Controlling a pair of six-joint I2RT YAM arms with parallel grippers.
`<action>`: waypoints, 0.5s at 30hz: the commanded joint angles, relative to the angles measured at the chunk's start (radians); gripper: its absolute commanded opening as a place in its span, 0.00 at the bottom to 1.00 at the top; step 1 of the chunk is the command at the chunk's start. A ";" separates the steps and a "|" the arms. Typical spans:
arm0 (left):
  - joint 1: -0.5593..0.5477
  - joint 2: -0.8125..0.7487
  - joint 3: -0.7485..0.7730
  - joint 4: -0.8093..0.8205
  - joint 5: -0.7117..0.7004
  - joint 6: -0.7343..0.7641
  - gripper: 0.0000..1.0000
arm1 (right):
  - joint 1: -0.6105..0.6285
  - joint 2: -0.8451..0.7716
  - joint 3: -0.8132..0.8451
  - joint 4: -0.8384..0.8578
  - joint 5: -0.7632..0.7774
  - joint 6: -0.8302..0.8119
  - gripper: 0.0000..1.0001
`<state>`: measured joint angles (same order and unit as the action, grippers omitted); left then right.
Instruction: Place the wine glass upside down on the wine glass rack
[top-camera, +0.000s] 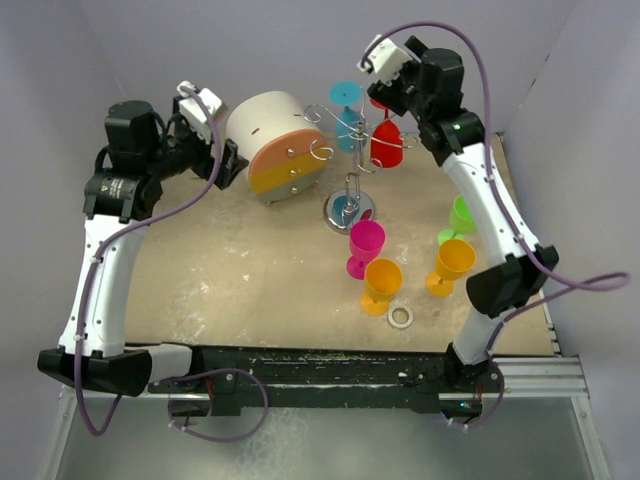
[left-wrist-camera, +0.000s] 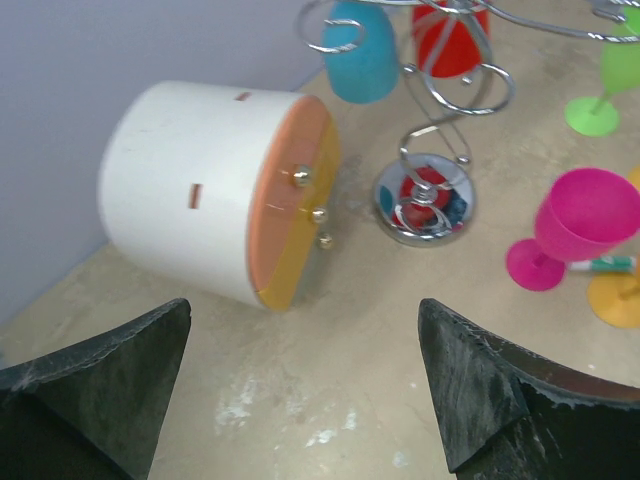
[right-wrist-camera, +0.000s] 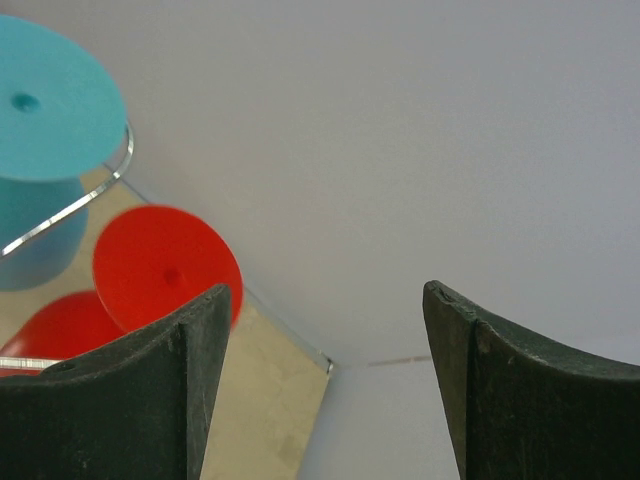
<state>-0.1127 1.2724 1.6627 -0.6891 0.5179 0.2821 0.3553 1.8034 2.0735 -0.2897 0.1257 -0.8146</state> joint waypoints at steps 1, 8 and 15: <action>-0.086 0.026 -0.082 0.061 0.115 -0.005 0.96 | -0.002 -0.167 -0.012 -0.061 0.065 0.148 0.81; -0.253 0.072 -0.167 0.067 0.177 0.024 0.91 | -0.025 -0.378 -0.173 -0.255 -0.002 0.313 0.81; -0.280 0.072 -0.275 0.142 0.114 -0.021 0.91 | -0.088 -0.614 -0.434 -0.452 -0.446 0.230 0.79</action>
<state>-0.3954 1.3613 1.4311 -0.6422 0.6582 0.2806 0.2825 1.2625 1.7237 -0.5751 -0.0463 -0.5484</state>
